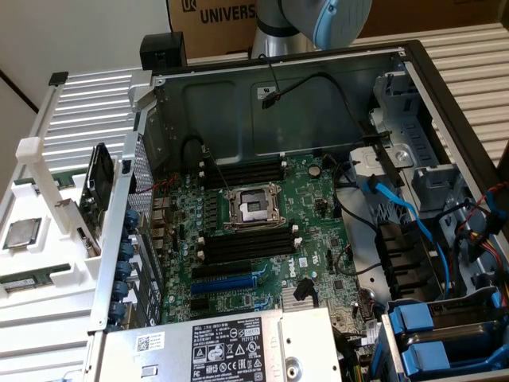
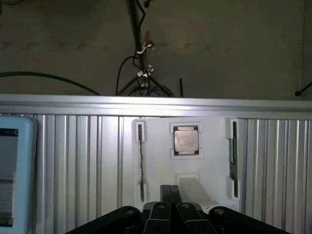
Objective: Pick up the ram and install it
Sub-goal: 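Insert the ram into the slot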
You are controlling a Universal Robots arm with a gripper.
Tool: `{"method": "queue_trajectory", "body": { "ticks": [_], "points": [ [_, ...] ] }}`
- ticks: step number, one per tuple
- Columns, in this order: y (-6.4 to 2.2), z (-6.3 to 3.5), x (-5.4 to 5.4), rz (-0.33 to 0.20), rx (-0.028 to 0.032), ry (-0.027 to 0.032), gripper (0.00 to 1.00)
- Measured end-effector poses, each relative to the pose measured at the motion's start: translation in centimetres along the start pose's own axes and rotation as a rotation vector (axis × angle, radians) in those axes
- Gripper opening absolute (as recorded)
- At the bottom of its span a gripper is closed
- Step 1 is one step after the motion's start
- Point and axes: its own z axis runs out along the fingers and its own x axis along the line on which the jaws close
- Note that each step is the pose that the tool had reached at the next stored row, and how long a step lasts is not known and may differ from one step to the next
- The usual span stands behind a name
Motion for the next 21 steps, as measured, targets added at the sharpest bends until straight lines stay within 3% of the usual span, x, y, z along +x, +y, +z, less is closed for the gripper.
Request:
{"method": "queue_trajectory", "body": {
  "ticks": [7, 10, 17, 21],
  "points": [
    [-0.26, 0.78, 0.1, -0.020, 0.0025, 0.0073, 0.11],
    [-0.26, 1.20, 0.1, -0.022, 0.0057, 0.0077, 0.11],
    [-0.29, 2.44, 0.6, -0.026, 0.0069, 0.0077, 0.11],
    [-0.38, 2.54, 0.6, -0.027, 0.0084, 0.0077, 0.11]
  ]
}}
